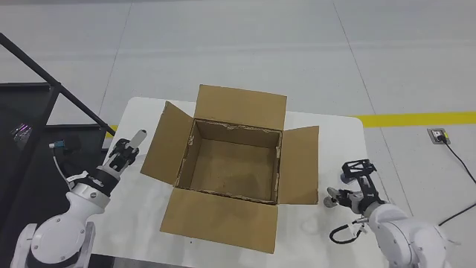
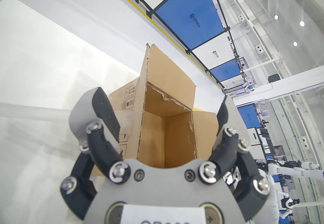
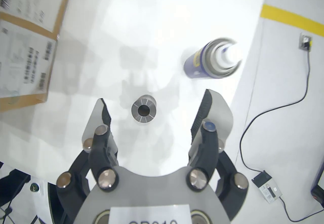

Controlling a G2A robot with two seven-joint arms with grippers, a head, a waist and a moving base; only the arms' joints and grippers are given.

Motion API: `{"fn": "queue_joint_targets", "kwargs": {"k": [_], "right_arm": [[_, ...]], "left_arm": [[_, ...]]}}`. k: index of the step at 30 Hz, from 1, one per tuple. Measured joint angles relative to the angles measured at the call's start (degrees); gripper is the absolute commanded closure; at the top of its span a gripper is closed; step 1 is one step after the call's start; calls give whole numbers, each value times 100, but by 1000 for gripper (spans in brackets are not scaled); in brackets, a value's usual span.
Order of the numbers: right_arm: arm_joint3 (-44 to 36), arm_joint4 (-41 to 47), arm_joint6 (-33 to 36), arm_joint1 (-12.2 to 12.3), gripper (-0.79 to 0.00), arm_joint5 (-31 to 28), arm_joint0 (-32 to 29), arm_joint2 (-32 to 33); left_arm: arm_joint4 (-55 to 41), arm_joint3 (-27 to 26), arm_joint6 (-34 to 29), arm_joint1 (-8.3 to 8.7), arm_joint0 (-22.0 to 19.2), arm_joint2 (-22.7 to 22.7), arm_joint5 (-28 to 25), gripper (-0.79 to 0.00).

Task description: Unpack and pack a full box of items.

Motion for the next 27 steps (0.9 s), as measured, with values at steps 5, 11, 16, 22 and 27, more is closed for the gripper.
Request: {"fn": "queue_joint_targets", "kwargs": {"k": [5, 11, 16, 22, 27], "right_arm": [[-788, 347, 65, 20, -785, 256, 150, 310], [-822, 521, 89, 21, -785, 234, 209, 318], [-801, 702, 70, 11, -785, 288, 217, 215], [-178, 2650, 504, 65, -785, -390, 908, 425], [976, 3986, 1216, 138, -785, -700, 1773, 364]], "left_arm": [[32, -12, 15, 5, -24, 79, 30, -785], [-76, -82, 216, -2, 20, 70, 87, -785], [-183, -174, 484, -13, 123, 14, 25, -785], [-241, -244, 638, -19, 186, 3, -53, -785], [-248, -263, 709, -23, 271, 14, -103, -785]]}}
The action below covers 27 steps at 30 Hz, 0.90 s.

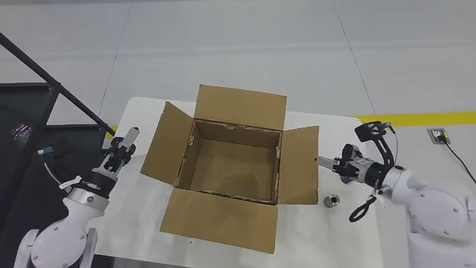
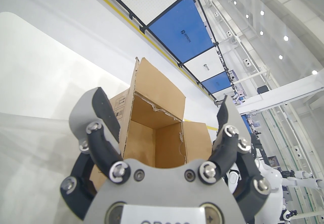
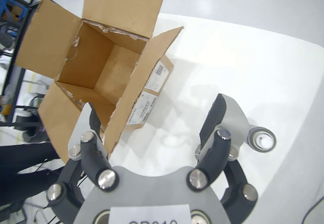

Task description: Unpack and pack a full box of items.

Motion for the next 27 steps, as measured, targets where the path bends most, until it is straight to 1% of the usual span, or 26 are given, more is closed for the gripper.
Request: {"fn": "queue_joint_targets", "kwargs": {"k": [3, 6, 10, 13, 17, 21, 24, 27], "right_arm": [[798, 621, 328, 27, -785, -87, 522, -210], [1514, 859, 537, 48, -785, -160, 991, -527], [2018, 891, 552, 59, -785, -216, 1350, -890], [2212, 905, 472, 70, -785, -222, 1491, -1073], [2308, 899, 413, 99, -785, -196, 1576, -1211], [2232, 932, 362, 151, -785, -186, 1515, -1184], [1842, 773, 261, 230, -785, -182, 1247, -961], [1094, 363, 106, 330, -785, -184, 701, -602]], "left_arm": [[-16, 14, 48, -2, 50, -8, -42, -785], [-36, 23, 70, -2, 86, -40, -65, -785], [-69, 15, 65, 0, 117, -69, -75, -785], [-74, 14, 58, 2, 139, -84, -93, -785], [-79, 12, 32, 6, 156, -104, -104, -785], [-85, 7, 10, 10, 159, -118, -127, -785], [-100, 9, 1, 13, 156, -134, -136, -785], [-148, 14, 25, 14, 153, -179, -156, -785]]}}
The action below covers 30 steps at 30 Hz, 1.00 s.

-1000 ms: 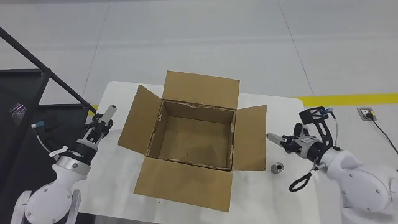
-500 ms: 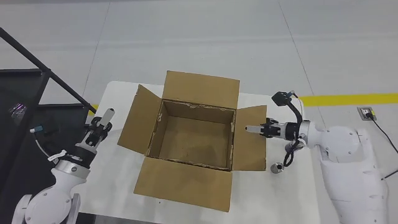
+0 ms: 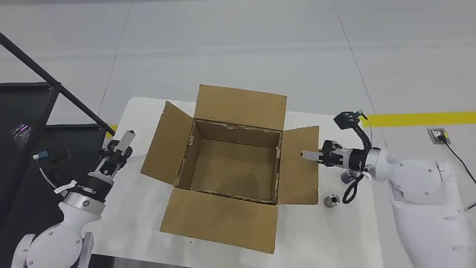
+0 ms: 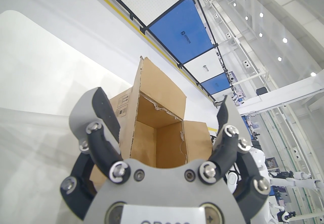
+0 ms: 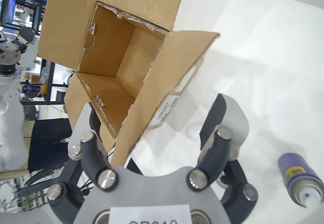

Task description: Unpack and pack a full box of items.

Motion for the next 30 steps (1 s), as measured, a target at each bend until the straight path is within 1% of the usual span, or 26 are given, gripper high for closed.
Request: {"fn": "queue_joint_targets", "kwargs": {"k": [4, 7, 10, 13, 16, 21, 25, 28, 30], "right_arm": [[-1138, -865, -237, 109, -785, 49, -984, 445], [-1682, -1476, -450, 152, -785, 163, -1631, 622], [-1939, -2000, -632, 181, -785, 156, -2149, 649], [-1961, -2470, -667, 203, -785, 104, -2433, 463], [-1787, -2826, -664, 214, -785, 162, -2495, 224], [-1320, -3265, -621, 215, -785, 417, -2327, -151], [-704, -3267, -713, 208, -785, 536, -2019, -334], [-339, -3196, -815, 208, -785, 482, -1829, -421], [-185, -3154, -867, 209, -622, 456, -1749, -459]], "left_arm": [[-83, 27, 82, -2, -3, -59, -33, -785], [-142, 74, 128, -3, -18, -83, -52, -785], [-175, 141, 147, -3, -47, -98, -72, -785], [-214, 189, 169, -3, -81, -101, -87, -785], [-235, 224, 167, -2, -115, -96, -91, -785], [-232, 255, 137, 1, -153, -65, -105, -785], [-221, 261, 116, 5, -156, -58, -105, -785], [-209, 268, 101, 8, -141, -68, -106, -785], [-208, 272, 92, 10, -128, -80, -108, -785]]}}
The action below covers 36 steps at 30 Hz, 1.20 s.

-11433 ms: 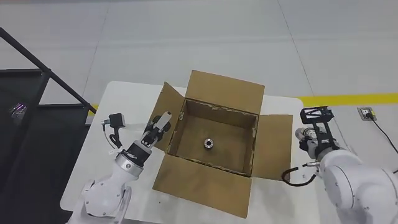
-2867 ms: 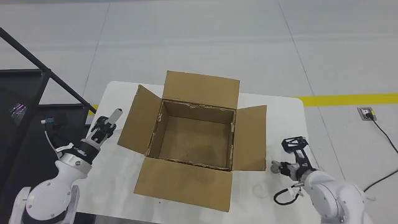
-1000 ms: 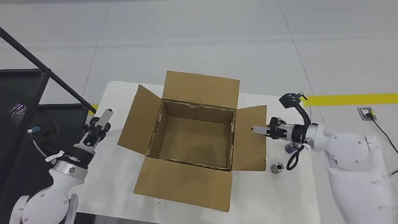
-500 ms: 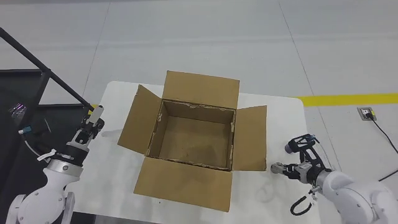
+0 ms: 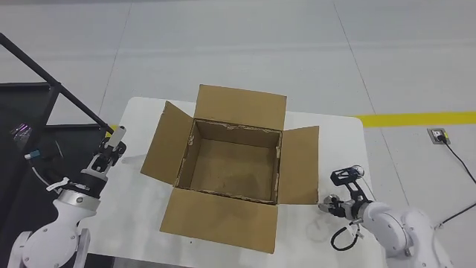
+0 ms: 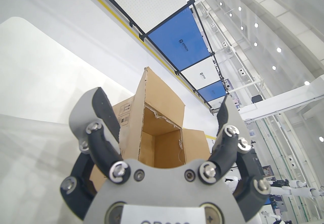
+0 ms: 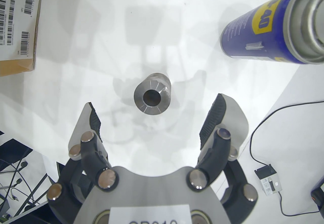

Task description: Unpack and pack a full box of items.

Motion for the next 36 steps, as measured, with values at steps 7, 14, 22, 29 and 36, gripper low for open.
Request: {"fn": "queue_joint_targets", "kwargs": {"k": [7, 14, 22, 29, 36], "right_arm": [[264, 19, 35, 15, -283, 20, 185, -140], [420, 57, 44, 33, -18, 86, 291, -198], [-203, -2, -11, 92, 0, 189, 115, 3], [-2201, -97, -115, 142, 0, 770, -414, 578], [-3457, -260, -500, 111, 0, 1286, -107, 271]], "left_arm": [[-3, -12, 3, 4, 53, -31, -4, -785], [2, -16, 19, 7, 65, -40, -21, -785], [-29, -14, 48, 8, 111, -83, -28, -785], [-14, -66, 20, 14, 143, -109, -38, -785], [-38, -120, -2, 18, 230, -174, -58, -785]]}}
